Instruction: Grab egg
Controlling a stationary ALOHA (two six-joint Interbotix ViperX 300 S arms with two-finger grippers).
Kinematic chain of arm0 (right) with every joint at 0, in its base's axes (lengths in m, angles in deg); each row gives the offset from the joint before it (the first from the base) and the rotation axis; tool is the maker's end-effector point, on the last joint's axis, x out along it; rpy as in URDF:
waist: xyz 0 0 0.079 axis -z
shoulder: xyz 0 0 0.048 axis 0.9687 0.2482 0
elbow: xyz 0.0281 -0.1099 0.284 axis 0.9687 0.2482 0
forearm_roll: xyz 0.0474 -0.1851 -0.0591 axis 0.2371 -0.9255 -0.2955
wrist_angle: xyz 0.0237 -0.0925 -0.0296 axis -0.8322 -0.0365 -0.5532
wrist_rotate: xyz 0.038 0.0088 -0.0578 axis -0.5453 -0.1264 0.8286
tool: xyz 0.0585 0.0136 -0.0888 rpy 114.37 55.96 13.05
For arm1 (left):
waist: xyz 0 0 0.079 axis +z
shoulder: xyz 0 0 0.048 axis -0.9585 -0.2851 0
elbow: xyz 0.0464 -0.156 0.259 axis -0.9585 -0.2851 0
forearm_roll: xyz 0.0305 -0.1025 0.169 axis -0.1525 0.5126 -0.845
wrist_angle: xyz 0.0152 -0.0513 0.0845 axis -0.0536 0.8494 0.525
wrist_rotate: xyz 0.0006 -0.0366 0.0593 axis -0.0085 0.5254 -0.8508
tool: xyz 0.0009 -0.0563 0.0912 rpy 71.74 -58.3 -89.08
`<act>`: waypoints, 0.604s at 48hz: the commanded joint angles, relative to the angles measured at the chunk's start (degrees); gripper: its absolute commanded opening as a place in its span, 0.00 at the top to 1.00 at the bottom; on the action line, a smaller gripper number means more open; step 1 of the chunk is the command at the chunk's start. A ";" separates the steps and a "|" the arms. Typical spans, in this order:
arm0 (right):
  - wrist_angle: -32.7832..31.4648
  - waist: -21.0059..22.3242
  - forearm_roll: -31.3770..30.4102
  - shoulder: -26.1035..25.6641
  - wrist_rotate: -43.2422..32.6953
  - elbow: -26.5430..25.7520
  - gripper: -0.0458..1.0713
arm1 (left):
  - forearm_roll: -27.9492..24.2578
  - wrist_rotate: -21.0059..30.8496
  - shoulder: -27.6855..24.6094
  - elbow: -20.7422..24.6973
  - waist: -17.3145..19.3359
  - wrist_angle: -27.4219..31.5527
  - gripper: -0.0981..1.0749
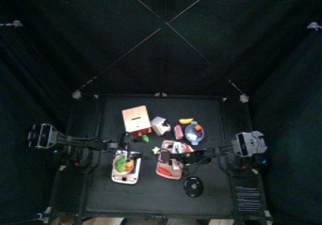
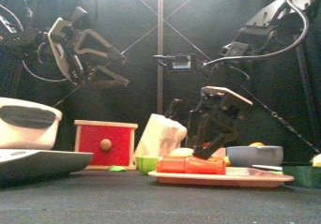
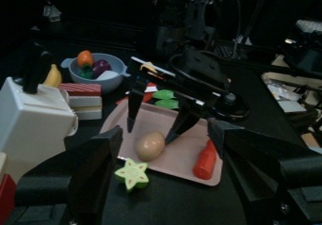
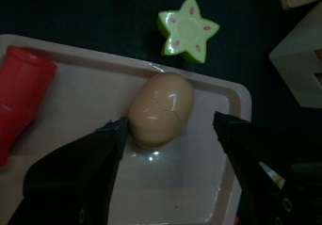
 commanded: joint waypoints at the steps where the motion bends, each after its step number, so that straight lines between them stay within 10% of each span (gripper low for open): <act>1: 0.62 0.53 -0.09 -0.09 -0.09 -1.67 0.06 | 0.09 0.00 0.26 0.62 0.18 -0.53 0.04; 29: 1.85 3.52 7.56 1.32 -0.18 -3.43 0.06 | 0.00 0.00 0.35 0.44 0.18 -0.53 0.04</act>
